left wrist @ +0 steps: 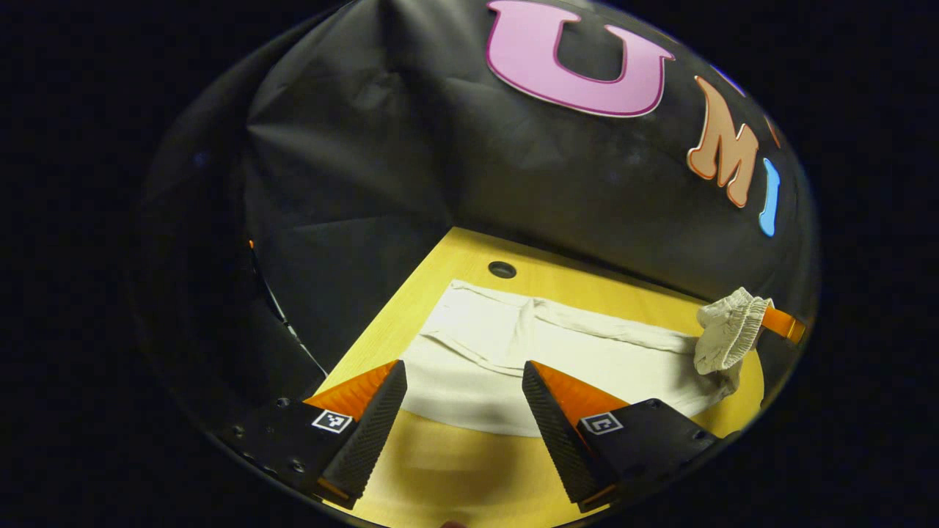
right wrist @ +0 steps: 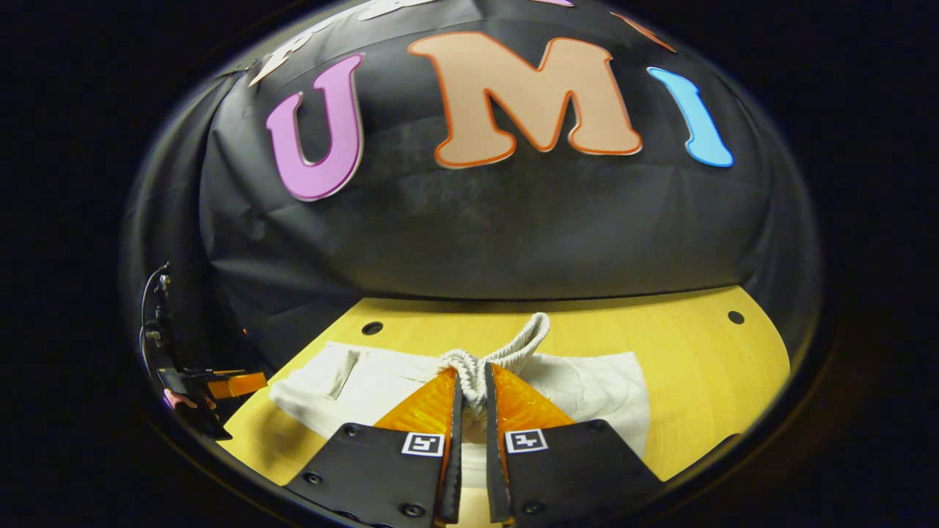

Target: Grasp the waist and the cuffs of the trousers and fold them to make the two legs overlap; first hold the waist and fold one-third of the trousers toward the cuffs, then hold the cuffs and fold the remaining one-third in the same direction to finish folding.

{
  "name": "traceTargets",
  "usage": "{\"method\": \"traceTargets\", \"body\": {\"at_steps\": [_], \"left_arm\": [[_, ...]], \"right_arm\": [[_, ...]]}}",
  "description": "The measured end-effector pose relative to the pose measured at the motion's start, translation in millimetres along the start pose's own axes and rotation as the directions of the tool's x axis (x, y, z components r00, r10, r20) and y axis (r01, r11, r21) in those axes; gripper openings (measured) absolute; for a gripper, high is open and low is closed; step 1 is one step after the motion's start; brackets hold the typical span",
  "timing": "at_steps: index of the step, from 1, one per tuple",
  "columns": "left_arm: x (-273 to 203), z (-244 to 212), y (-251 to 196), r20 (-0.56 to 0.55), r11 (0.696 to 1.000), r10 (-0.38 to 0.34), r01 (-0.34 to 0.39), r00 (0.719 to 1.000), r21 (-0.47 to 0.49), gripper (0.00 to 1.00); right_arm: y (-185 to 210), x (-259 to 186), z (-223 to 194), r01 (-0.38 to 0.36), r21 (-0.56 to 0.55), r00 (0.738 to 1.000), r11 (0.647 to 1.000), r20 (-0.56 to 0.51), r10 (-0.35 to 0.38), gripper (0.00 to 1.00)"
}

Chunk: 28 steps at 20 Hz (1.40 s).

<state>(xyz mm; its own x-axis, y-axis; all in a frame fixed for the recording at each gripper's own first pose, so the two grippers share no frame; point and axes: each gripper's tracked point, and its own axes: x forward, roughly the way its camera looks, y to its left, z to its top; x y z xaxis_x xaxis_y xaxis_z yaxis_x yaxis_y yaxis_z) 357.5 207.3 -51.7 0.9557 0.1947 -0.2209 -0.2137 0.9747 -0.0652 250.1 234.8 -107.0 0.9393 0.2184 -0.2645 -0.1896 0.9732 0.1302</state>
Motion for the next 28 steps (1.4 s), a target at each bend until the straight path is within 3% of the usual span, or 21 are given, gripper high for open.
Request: {"method": "traceTargets", "body": {"at_steps": [3, 4, 7, 8, 9, 18, 24, 27, 28], "left_arm": [[12, -13, 22, -0.032, 1.0, 0.016, -0.015, 0.999, 0.027, 0.96], [14, -17, 25, -0.039, 0.999, 0.016, -0.015, 0.999, 0.034, 0.97], [27, -29, 35, -0.068, 0.998, 0.026, -0.022, 0.997, 0.056, 0.97], [29, -33, 40, -0.078, 0.997, 0.036, -0.031, 0.996, 0.067, 0.96], [31, -35, 44, -0.084, 0.996, 0.043, -0.037, 0.996, 0.077, 0.97], [43, -46, 46, -0.119, 0.993, 0.034, -0.02, 0.992, 0.113, 0.96], [47, -49, 46, -0.141, 0.986, 0.065, -0.042, 0.988, 0.162, 0.96], [45, -49, 48, -0.142, 0.987, 0.059, -0.037, 0.988, 0.157, 0.89], [48, -51, 43, -0.135, 0.986, 0.054, -0.031, 0.989, 0.162, 0.83]], "right_arm": [[-1, 16, -1, 0.003, -0.041, 0.999, 0.999, -0.04, -0.004, 0.23], [1, 21, 0, 0.013, -0.052, 0.999, 0.999, -0.046, -0.016, 0.2], [-1, 29, -5, 0.001, -0.038, 0.998, 0.999, -0.065, -0.004, 0.7], [-2, 27, -4, 0.014, -0.039, 0.998, 0.999, -0.06, -0.016, 0.91], [-4, 25, -6, 0.027, -0.043, 0.998, 0.999, -0.055, -0.03, 0.99], [-45, 2, -11, 0.148, -0.018, 0.987, 0.989, -0.052, -0.149, 0.99], [-63, -12, -9, 0.202, 0.008, 0.979, 0.979, -0.032, -0.201, 0.96], [-71, -18, -9, 0.216, 0.013, 0.976, 0.976, -0.03, -0.216, 0.98], [-73, -22, -9, 0.219, 0.016, 0.975, 0.976, -0.031, -0.219, 0.98]]}}
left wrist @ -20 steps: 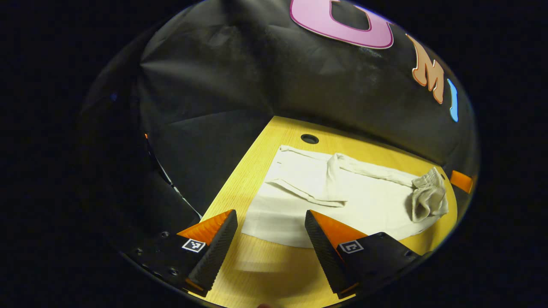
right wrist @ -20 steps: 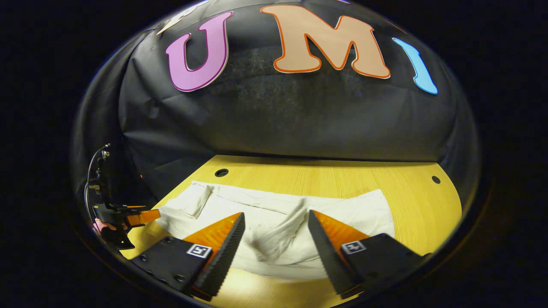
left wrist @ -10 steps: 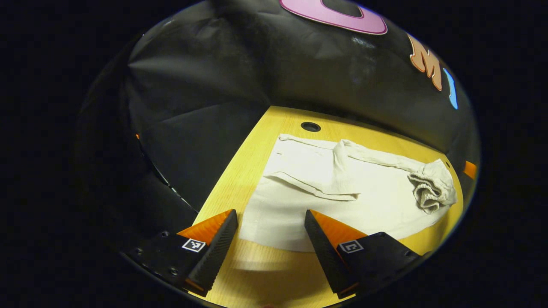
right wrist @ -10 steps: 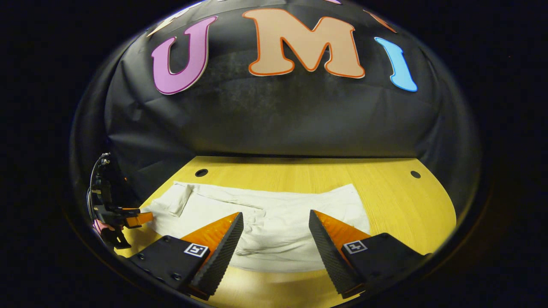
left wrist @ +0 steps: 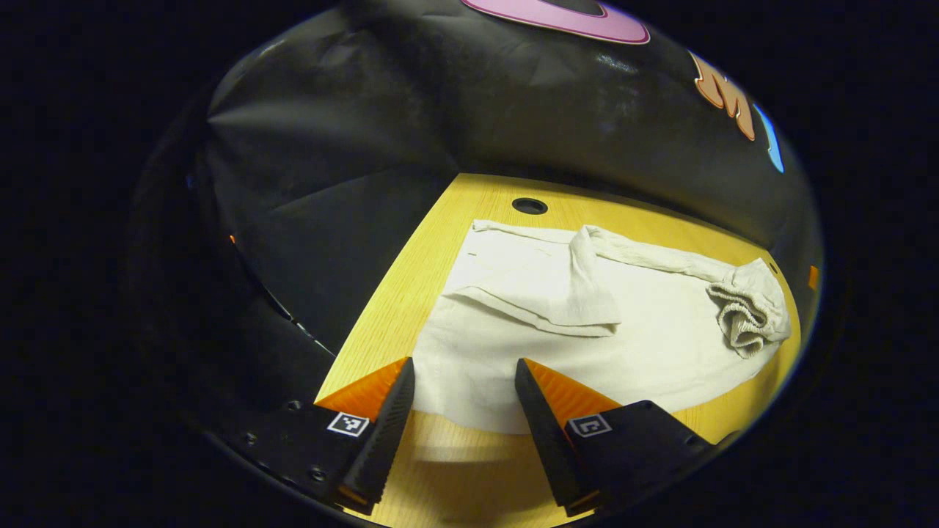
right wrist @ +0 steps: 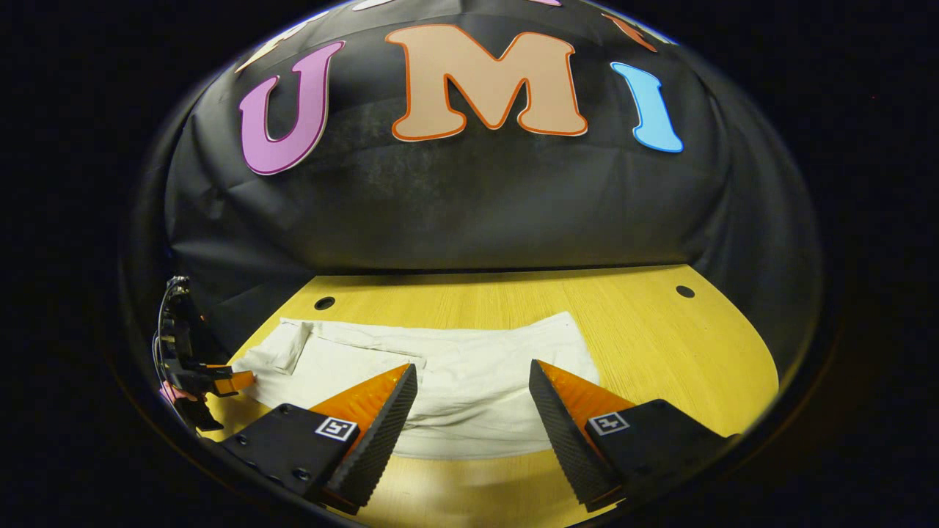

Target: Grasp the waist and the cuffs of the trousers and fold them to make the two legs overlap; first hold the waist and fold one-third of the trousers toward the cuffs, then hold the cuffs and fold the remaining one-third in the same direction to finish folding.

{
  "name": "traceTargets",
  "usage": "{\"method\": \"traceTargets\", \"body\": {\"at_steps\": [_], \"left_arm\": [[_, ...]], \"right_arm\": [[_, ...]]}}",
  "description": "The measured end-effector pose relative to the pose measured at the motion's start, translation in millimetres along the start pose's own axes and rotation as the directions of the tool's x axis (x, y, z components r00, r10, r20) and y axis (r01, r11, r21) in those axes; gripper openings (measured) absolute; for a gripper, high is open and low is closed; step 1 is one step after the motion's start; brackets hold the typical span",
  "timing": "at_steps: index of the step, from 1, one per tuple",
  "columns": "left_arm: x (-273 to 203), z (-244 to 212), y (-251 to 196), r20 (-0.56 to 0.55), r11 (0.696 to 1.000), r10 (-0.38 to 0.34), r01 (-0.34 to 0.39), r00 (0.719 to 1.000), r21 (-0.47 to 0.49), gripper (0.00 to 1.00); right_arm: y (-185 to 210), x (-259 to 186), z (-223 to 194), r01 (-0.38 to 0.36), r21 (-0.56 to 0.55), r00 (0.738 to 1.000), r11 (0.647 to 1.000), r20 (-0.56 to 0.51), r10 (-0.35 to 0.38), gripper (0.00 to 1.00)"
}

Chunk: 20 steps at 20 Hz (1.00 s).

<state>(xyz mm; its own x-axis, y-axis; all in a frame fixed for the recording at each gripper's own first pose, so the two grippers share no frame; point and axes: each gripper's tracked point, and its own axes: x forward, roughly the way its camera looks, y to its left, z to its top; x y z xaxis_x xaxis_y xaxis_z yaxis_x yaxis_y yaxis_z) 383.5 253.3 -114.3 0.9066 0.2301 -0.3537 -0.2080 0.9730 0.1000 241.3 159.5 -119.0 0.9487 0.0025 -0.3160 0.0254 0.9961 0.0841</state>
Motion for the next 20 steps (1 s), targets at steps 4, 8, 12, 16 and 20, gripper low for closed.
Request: {"method": "traceTargets", "body": {"at_steps": [4, 8, 12, 16, 20], "left_arm": [[2, 5, -23, 0.021, 0.997, -0.073, 0.073, 0.997, 0.012, 0.39], [3, 8, -25, 0.048, 0.997, -0.07, 0.072, 0.996, -0.025, 0.0], [-4, 14, -27, 0.068, 0.997, -0.064, 0.067, 0.996, -0.039, 0.0], [-22, 35, -43, 0.118, 0.994, -0.094, 0.1, 0.989, -0.045, 0.0], [-48, 71, -80, 0.19, 0.991, -0.13, 0.131, 0.973, 0.003, 0.0]], "right_arm": [[-12, -12, 3, 0.025, 0.019, 1.0, 1.0, 0.012, -0.025, 0.96], [-30, -30, 2, 0.058, 0.03, 0.998, 0.998, 0.021, -0.058, 0.98], [-56, -44, 2, 0.097, 0.026, 0.995, 0.995, 0.017, -0.098, 0.98], [-84, -63, 3, 0.132, 0.001, 0.991, 0.991, 0.012, -0.132, 0.98], [-112, -84, 4, 0.169, 0.015, 0.986, 0.986, 0.012, -0.169, 0.98]]}}
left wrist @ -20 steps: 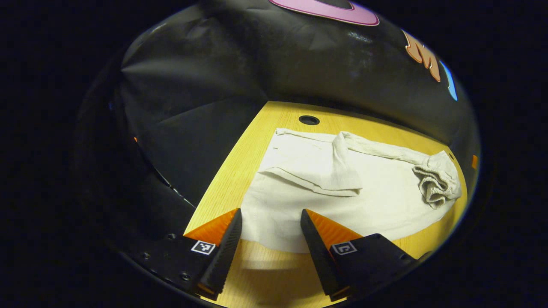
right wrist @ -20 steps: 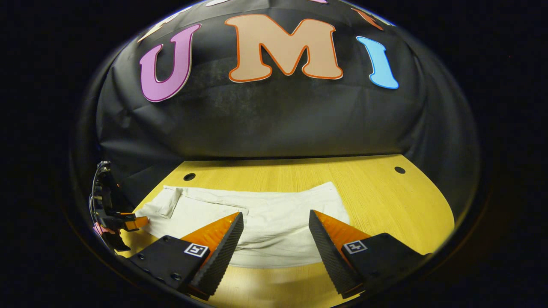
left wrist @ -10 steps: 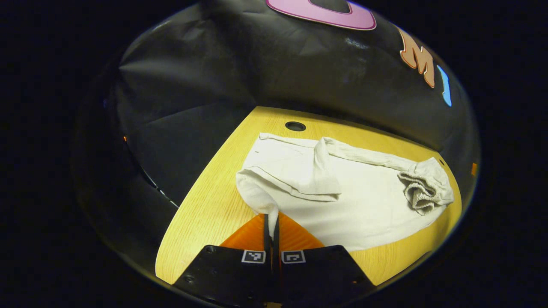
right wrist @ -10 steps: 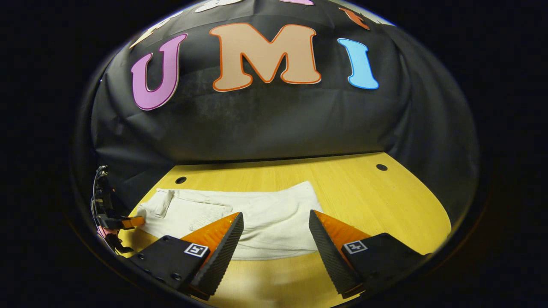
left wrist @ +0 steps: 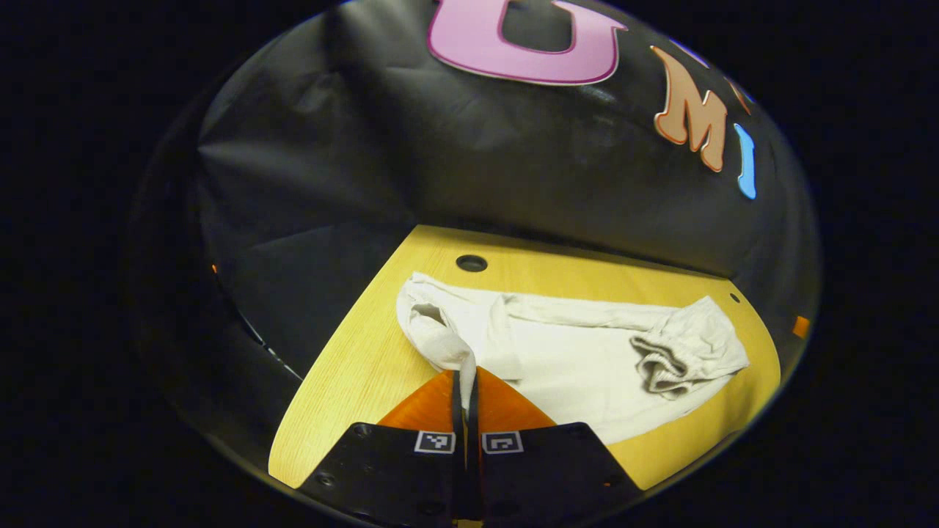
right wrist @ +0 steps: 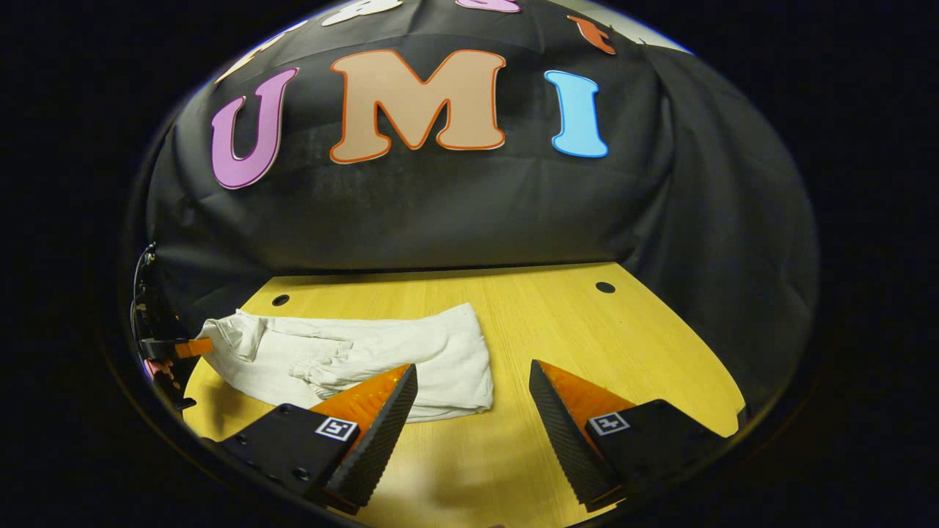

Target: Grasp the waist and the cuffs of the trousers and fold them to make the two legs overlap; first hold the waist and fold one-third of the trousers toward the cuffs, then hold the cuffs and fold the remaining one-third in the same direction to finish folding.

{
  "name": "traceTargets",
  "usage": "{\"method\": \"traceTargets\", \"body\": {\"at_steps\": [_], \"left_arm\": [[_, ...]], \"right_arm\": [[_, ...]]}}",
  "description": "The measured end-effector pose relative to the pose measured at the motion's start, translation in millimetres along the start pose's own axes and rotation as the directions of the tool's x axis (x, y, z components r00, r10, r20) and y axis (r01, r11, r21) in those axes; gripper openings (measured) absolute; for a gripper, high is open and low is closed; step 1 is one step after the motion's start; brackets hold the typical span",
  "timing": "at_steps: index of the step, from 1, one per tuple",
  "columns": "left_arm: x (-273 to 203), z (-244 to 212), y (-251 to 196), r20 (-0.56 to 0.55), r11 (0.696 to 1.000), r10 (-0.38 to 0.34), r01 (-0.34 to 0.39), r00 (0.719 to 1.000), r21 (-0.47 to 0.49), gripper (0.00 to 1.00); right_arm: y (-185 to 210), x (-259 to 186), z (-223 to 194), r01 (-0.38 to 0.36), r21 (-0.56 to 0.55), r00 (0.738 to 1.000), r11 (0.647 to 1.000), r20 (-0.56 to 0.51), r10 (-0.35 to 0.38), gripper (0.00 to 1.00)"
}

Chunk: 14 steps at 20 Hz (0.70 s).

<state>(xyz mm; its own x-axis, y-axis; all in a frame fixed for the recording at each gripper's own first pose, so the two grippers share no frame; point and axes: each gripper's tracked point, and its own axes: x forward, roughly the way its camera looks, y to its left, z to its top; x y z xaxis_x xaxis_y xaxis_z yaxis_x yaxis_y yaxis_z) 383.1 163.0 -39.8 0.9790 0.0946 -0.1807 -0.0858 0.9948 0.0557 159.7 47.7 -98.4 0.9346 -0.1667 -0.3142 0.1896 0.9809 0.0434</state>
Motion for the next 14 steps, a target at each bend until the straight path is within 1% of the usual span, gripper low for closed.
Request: {"method": "traceTargets", "body": {"at_steps": [5, 6, 7, 8, 9, 10, 11, 14], "left_arm": [[-12, 53, -87, 0.083, 0.992, -0.075, 0.066, 0.994, 0.103, 0.0], [-16, 62, -110, 0.094, 0.99, -0.098, 0.087, 0.991, 0.11, 0.0], [-19, 68, -132, 0.104, 0.987, -0.121, 0.108, 0.987, 0.118, 0.0], [-24, 71, -151, 0.111, 0.984, -0.139, 0.124, 0.984, 0.128, 0.0], [-27, 76, -172, 0.117, 0.98, -0.156, 0.139, 0.981, 0.145, 0.0], [-30, 80, -192, 0.123, 0.976, -0.17, 0.149, 0.978, 0.161, 0.0], [-32, 83, -213, 0.131, 0.971, -0.188, 0.164, 0.973, 0.173, 0.0], [-28, 95, -277, 0.157, 0.962, -0.236, 0.207, 0.959, 0.179, 0.0]], "right_arm": [[-42, -12, -6, 0.02, 0.014, 1.0, 1.0, -0.017, -0.02, 0.98], [-52, -14, -7, 0.029, 0.015, 0.999, 0.999, -0.024, -0.029, 0.96], [-62, -14, -7, 0.03, 0.019, 0.999, 0.999, -0.024, -0.03, 0.98], [-71, -15, -8, 0.032, 0.029, 0.999, 0.999, -0.023, -0.032, 0.96], [-80, -15, -6, 0.03, 0.04, 0.999, 0.999, -0.021, -0.03, 0.96], [-89, -18, -5, 0.031, 0.05, 0.999, 0.998, -0.02, -0.03, 0.98], [-102, -21, -7, 0.034, 0.053, 0.999, 0.998, -0.021, -0.033, 0.96], [-138, -22, -2, 0.058, 0.044, 0.998, 0.997, -0.018, -0.057, 0.96]]}}
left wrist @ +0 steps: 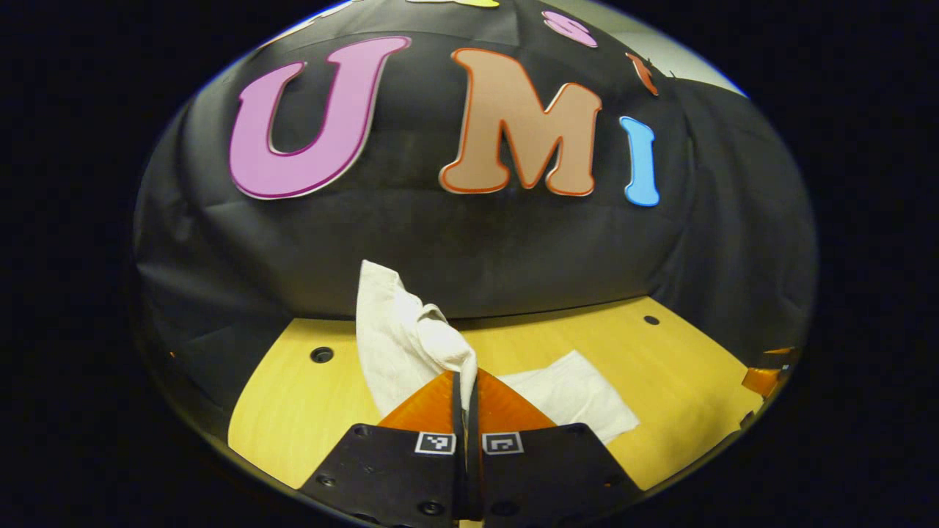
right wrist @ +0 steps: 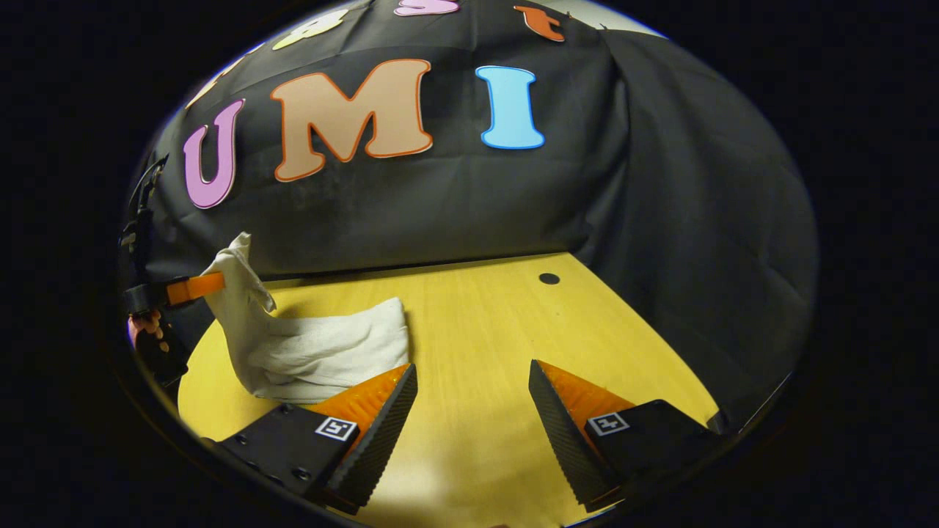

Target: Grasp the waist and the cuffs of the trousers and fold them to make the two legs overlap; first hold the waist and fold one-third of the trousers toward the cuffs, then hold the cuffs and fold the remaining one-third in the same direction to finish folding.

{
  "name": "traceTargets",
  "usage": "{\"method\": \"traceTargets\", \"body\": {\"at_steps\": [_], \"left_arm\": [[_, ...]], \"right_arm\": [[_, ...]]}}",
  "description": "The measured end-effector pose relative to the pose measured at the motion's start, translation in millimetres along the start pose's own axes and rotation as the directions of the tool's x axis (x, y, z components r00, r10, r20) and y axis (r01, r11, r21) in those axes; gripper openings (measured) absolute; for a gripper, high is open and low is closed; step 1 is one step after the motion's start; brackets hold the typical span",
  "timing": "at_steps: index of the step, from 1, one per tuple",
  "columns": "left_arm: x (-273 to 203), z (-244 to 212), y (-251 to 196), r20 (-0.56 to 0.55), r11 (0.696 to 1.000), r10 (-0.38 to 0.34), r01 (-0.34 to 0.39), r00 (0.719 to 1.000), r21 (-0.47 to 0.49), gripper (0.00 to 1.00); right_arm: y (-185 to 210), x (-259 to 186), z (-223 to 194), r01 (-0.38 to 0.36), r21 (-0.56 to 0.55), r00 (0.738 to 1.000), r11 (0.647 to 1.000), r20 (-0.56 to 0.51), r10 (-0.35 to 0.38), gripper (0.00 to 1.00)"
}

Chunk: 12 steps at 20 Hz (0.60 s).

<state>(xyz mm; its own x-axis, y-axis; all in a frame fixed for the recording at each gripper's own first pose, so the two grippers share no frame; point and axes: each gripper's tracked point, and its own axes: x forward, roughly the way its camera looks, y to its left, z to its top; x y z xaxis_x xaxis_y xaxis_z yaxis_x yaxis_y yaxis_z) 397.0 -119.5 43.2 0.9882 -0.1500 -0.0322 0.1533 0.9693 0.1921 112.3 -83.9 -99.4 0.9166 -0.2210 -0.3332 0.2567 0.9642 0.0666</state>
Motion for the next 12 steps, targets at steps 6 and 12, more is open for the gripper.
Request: {"method": "traceTargets", "body": {"at_steps": [6, 12], "left_arm": [[24, -14, -86, -0.028, 0.998, -0.061, 0.06, 0.998, -0.014, 0.0], [37, -78, -125, -0.138, 0.996, -0.086, 0.088, 0.987, 0.012, 0.09]], "right_arm": [[-64, 1, 8, 0.04, 0.018, 0.999, 0.999, 0.012, -0.04, 0.96], [-87, 0, 6, 0.035, 0.013, 0.999, 0.999, 0.008, -0.035, 0.98]]}}
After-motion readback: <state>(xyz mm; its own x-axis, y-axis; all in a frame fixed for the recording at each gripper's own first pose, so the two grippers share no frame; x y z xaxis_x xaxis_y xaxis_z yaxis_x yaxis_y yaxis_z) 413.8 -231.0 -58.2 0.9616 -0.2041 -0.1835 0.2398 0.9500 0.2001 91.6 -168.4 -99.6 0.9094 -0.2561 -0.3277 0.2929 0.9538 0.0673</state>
